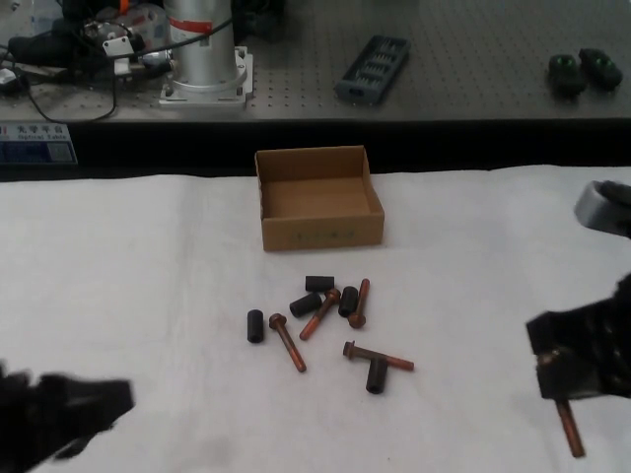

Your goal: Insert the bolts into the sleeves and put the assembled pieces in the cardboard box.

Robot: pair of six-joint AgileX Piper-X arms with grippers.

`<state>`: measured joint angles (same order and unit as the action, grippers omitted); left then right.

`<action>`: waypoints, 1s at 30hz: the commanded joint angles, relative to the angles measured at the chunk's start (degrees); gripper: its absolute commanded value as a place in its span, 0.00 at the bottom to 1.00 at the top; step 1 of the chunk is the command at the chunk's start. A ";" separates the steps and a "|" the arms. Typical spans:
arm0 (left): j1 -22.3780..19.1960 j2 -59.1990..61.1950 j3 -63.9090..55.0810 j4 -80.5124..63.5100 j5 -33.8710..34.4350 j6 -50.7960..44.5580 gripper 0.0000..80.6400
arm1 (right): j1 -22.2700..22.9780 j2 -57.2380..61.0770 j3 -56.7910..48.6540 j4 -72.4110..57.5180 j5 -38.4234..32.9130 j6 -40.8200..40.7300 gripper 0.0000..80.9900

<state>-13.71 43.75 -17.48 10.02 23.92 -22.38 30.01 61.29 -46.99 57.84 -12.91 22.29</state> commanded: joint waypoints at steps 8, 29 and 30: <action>-10.10 39.62 -28.57 -2.79 -10.93 6.60 0.46 | -0.04 -10.09 0.03 2.71 -0.85 -0.71 0.03; -10.29 62.27 -44.54 -2.34 -14.41 9.13 0.33 | -0.04 -11.18 0.03 2.71 -6.12 -1.38 0.03; -10.29 62.37 -44.54 -2.34 -14.70 9.13 0.33 | -0.04 -11.18 0.03 2.71 -6.12 -1.38 0.03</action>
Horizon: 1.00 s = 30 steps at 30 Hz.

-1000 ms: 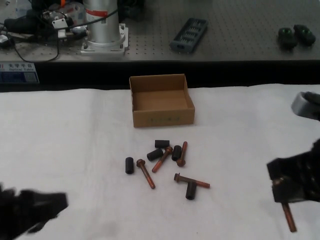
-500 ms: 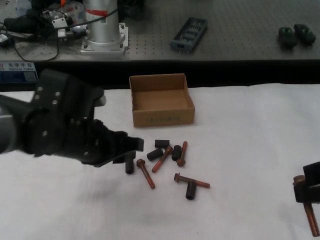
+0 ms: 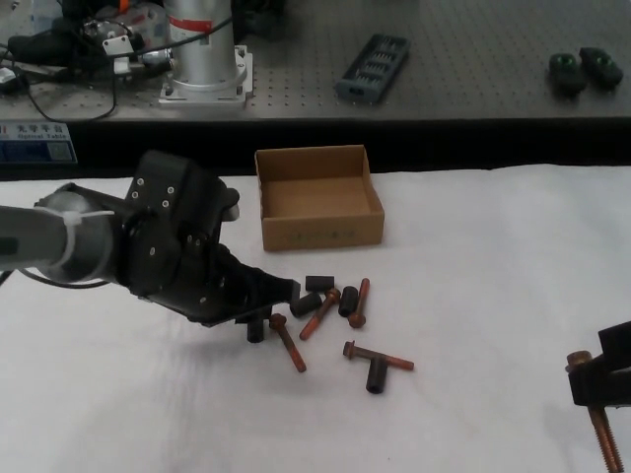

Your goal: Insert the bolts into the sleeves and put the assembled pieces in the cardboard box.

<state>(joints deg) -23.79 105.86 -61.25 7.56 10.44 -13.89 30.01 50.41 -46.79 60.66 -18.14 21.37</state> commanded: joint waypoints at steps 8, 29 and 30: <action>-1.43 0.23 -0.77 2.00 -1.95 0.51 0.33 | -0.04 -0.31 -0.17 -1.33 -0.29 0.97 0.03; -3.58 1.33 -0.77 5.87 -10.08 -4.36 0.33 | -0.04 -0.31 -0.17 -1.89 -0.42 1.95 0.03; -3.58 1.70 -0.77 6.24 -9.71 -5.79 0.33 | -0.04 -0.31 -0.17 -1.89 -0.42 1.95 0.03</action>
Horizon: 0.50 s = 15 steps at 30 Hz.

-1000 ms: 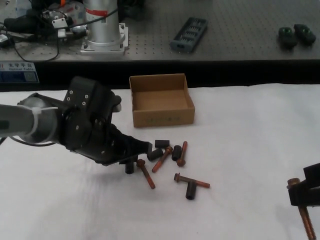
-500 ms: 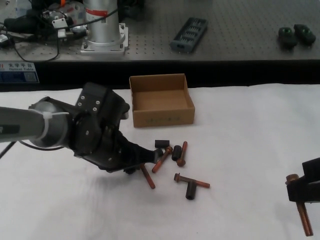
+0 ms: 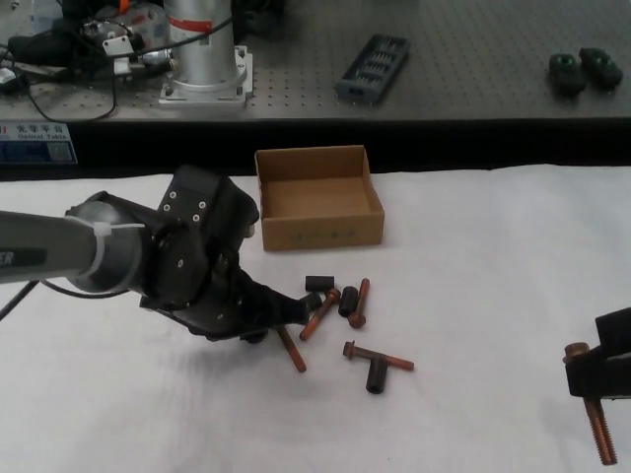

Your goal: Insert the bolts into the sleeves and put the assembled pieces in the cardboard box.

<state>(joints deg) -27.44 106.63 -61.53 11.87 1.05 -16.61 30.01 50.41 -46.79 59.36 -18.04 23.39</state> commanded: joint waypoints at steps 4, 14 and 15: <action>0.06 2.29 -0.49 2.66 1.42 -6.80 0.33 | -0.04 -0.31 -0.17 -0.59 -0.52 -0.07 0.03; 0.06 2.94 -0.49 2.66 1.56 -7.85 0.31 | -0.04 -0.31 -0.17 -0.59 -0.52 -0.07 0.03; 0.06 2.94 -0.49 2.66 2.43 -7.64 0.29 | -0.04 -0.31 -0.17 -0.59 -0.52 -0.07 0.03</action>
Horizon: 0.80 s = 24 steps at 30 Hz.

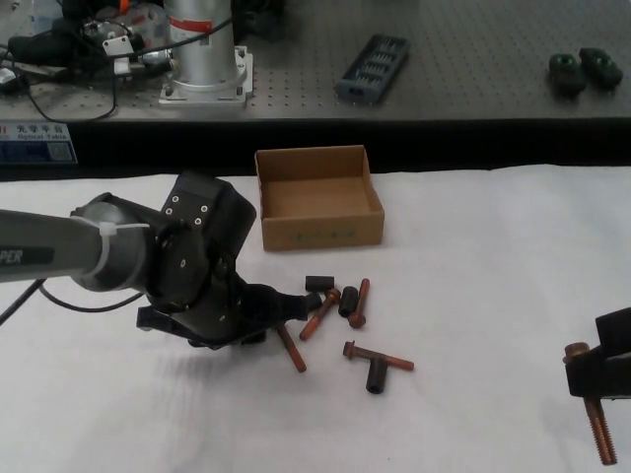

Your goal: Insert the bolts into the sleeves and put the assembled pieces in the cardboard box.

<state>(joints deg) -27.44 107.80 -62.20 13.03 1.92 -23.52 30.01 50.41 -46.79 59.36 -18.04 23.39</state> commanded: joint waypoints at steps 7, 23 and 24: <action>0.06 1.77 0.18 1.51 10.56 4.75 0.01 | -0.04 -0.31 -0.17 -0.59 -0.52 -0.07 0.03; 0.32 -9.37 0.28 3.14 29.58 22.51 0.01 | -0.04 -0.31 -0.17 -6.25 -1.74 -0.07 0.03; 0.39 -10.81 0.29 3.55 31.52 23.52 0.01 | -0.04 -0.31 -0.17 -7.09 -2.13 -0.07 0.03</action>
<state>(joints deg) -27.29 102.20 -61.59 15.77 29.12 -5.27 30.01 50.41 -46.79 54.72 -18.67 23.44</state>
